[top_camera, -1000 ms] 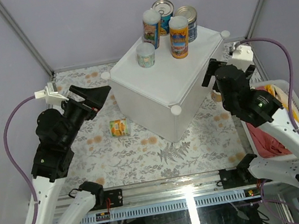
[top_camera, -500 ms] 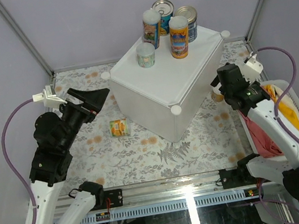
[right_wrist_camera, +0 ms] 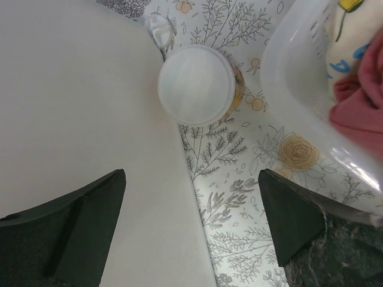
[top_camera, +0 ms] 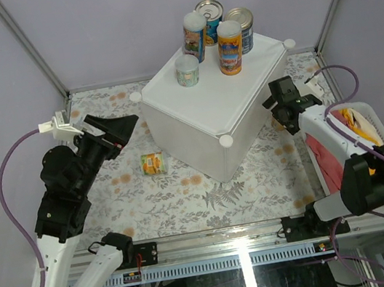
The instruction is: Place and organize the canned foods onto the counter
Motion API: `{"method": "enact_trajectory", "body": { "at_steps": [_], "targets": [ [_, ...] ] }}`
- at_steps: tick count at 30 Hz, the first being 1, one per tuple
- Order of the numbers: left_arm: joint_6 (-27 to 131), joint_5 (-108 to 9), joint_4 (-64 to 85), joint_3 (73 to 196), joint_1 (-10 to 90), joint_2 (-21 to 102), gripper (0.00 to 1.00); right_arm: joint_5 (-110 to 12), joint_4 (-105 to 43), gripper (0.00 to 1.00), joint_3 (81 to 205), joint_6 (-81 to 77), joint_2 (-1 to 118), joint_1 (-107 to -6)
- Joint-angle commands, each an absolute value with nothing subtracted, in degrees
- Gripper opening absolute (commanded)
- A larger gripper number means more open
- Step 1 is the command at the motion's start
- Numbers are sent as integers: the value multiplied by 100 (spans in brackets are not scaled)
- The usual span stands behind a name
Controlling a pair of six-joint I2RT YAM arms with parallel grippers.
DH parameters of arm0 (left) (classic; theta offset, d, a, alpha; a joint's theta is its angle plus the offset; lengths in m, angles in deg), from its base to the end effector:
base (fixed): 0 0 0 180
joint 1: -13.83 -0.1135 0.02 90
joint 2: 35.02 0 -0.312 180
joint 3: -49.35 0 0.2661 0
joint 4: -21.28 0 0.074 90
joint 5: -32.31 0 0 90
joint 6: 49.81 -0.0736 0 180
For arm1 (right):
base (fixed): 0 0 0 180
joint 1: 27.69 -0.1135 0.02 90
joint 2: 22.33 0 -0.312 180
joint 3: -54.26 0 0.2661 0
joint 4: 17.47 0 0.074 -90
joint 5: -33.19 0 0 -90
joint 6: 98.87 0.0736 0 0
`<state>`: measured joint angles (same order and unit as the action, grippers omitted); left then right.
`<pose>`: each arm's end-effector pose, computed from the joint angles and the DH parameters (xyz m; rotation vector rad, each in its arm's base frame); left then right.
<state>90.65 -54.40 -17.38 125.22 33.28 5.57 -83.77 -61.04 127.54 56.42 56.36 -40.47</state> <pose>0.1377 -0.0531 0.4615 -0.4153 1.6715 -0.9704 0.3149 0.0372 0.2890 1.2034 1.9730 0.1137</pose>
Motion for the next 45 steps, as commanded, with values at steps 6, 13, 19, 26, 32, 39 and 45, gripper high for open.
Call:
{"method": "enact_trajectory", "body": {
  "at_steps": [6,13,19,26,32,39,45],
  "targets": [
    [8909,-5672,-1821,12689,3292,498,84,-8585,-5911,99,13270,6243,6313,-3851],
    [8897,-5765,-1811,12662,3290,514,84,-8639,-5773,99,13350,6315,6729,-3712],
    [8875,-5833,-1795,12651,3291,506,84,-8709,-5676,99,13445,6297,7004,-3616],
    [8862,-5898,-1803,12652,3291,480,84,-8823,-5619,99,13567,6209,7226,-3549],
    [8846,-5930,-1817,12673,3291,473,84,-8813,-5603,99,13667,6205,7468,-3532],
    [8829,-5938,-1830,12694,3291,492,84,-8794,-5572,99,13825,6180,7699,-3531],
    [8792,-5955,-1839,12718,3288,528,84,-8741,-5508,100,13849,6131,7805,-3534]
  ]
}}
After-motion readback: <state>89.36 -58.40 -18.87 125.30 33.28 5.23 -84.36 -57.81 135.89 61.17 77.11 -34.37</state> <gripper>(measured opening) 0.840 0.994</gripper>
